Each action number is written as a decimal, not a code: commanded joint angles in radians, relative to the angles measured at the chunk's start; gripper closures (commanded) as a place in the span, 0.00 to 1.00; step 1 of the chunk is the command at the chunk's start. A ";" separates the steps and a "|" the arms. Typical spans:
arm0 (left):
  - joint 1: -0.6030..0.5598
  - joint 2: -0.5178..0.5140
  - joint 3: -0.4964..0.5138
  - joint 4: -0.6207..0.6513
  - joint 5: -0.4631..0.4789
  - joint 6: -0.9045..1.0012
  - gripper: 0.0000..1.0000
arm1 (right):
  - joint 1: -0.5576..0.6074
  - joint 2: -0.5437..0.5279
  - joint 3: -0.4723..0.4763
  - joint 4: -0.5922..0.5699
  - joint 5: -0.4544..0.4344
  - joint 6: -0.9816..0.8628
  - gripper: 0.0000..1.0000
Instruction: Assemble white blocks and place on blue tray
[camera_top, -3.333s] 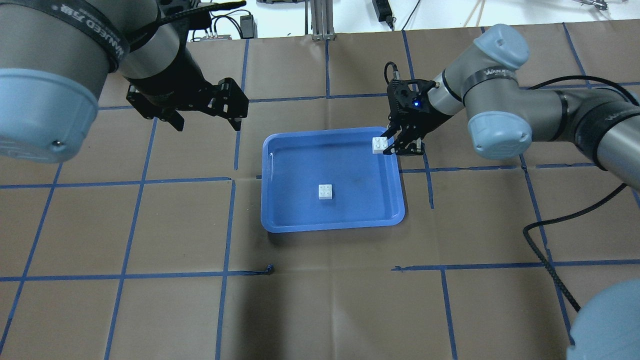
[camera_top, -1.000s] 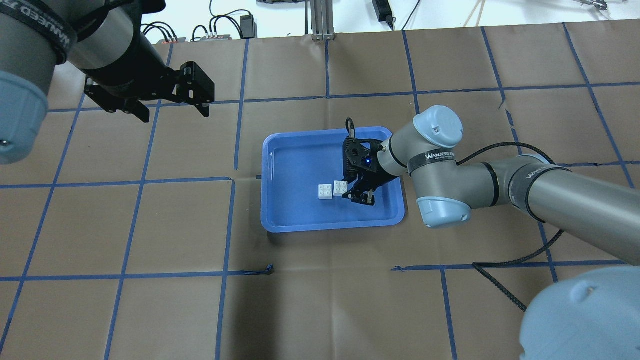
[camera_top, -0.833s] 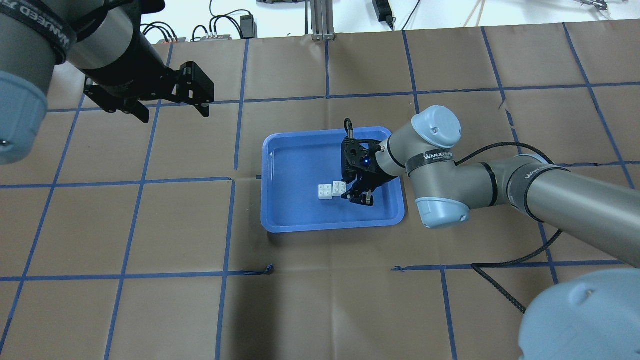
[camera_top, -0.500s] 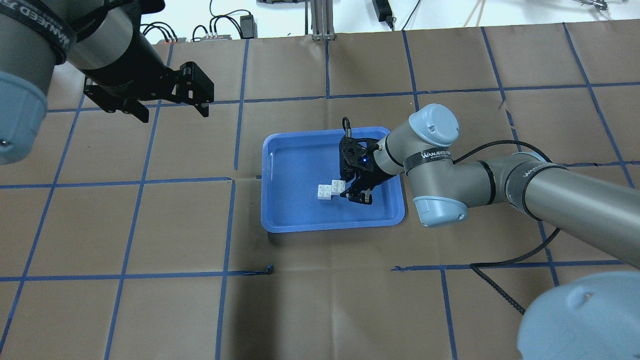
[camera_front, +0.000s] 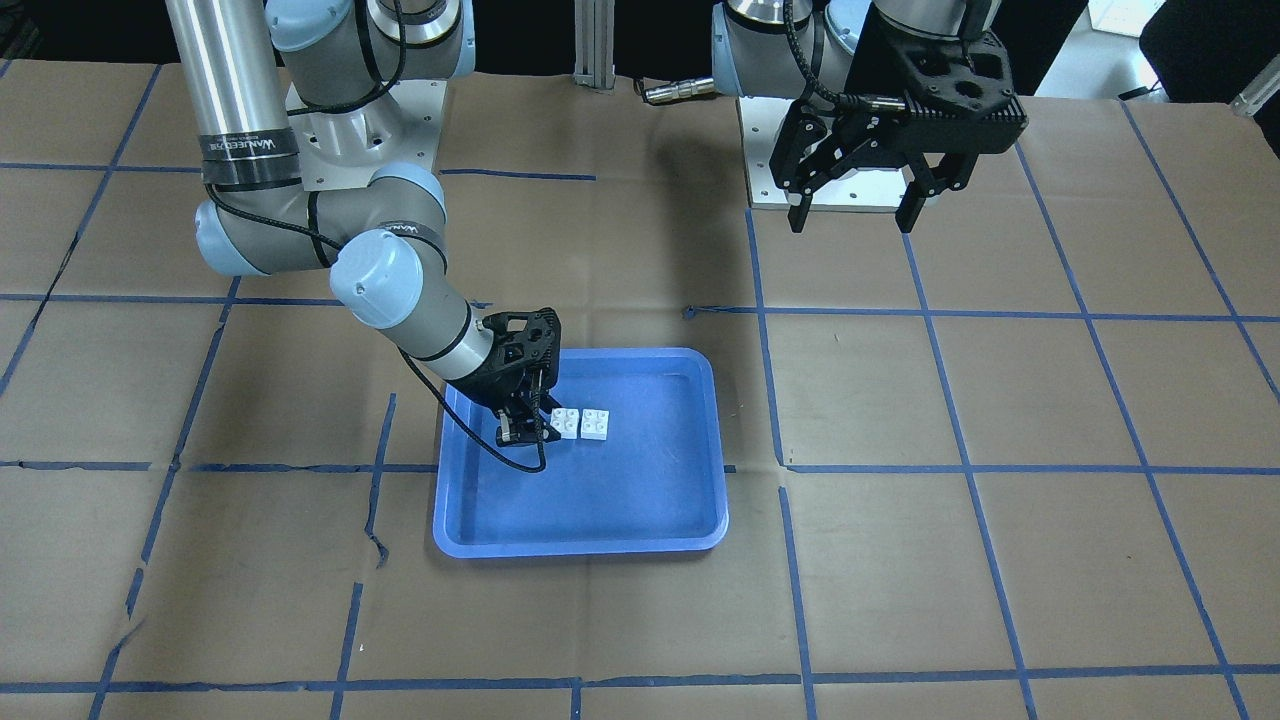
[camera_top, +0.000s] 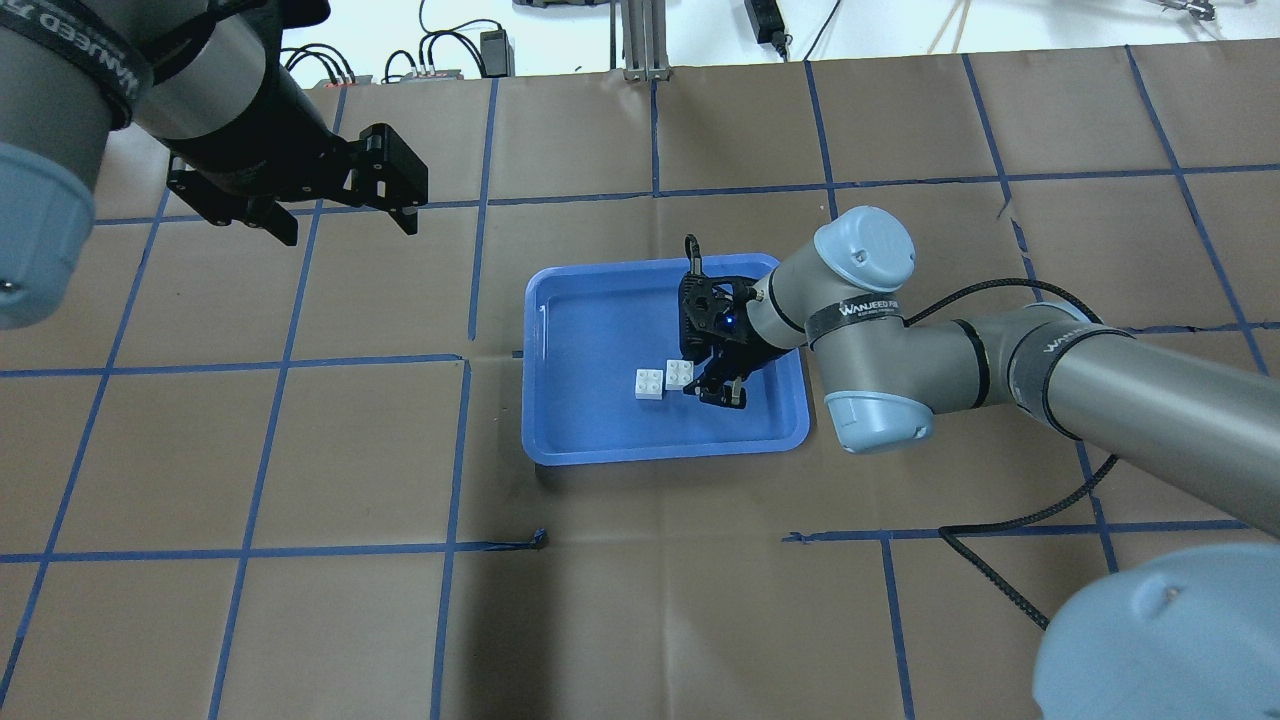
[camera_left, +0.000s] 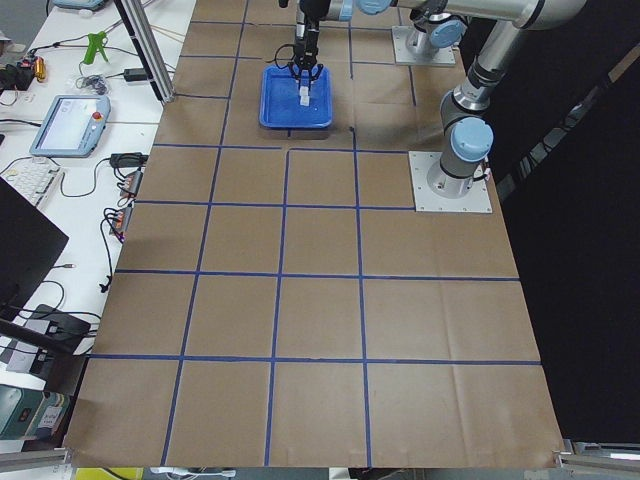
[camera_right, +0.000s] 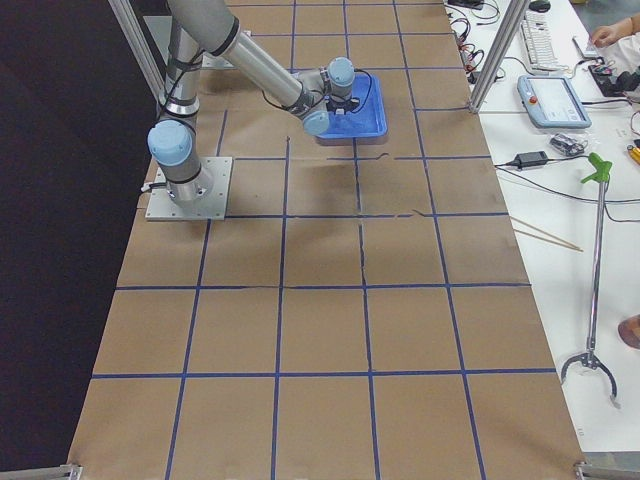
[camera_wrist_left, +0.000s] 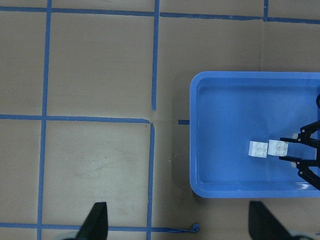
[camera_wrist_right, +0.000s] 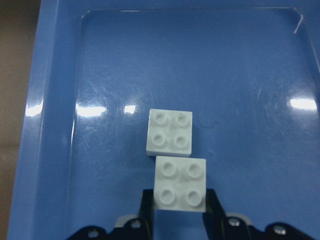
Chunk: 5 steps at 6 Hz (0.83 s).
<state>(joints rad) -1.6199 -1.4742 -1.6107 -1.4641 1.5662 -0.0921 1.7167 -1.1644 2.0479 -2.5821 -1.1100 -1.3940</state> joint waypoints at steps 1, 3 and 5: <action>0.000 0.000 0.000 0.001 0.000 0.000 0.01 | 0.001 0.000 0.000 0.002 -0.001 0.001 0.74; 0.000 0.000 0.000 0.001 0.002 0.000 0.01 | 0.009 0.003 0.001 0.004 -0.001 0.001 0.74; 0.000 0.000 0.000 0.001 0.002 0.000 0.01 | 0.015 0.022 0.000 -0.003 -0.002 0.001 0.73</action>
<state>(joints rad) -1.6199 -1.4742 -1.6107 -1.4642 1.5676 -0.0920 1.7300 -1.1480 2.0483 -2.5826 -1.1118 -1.3929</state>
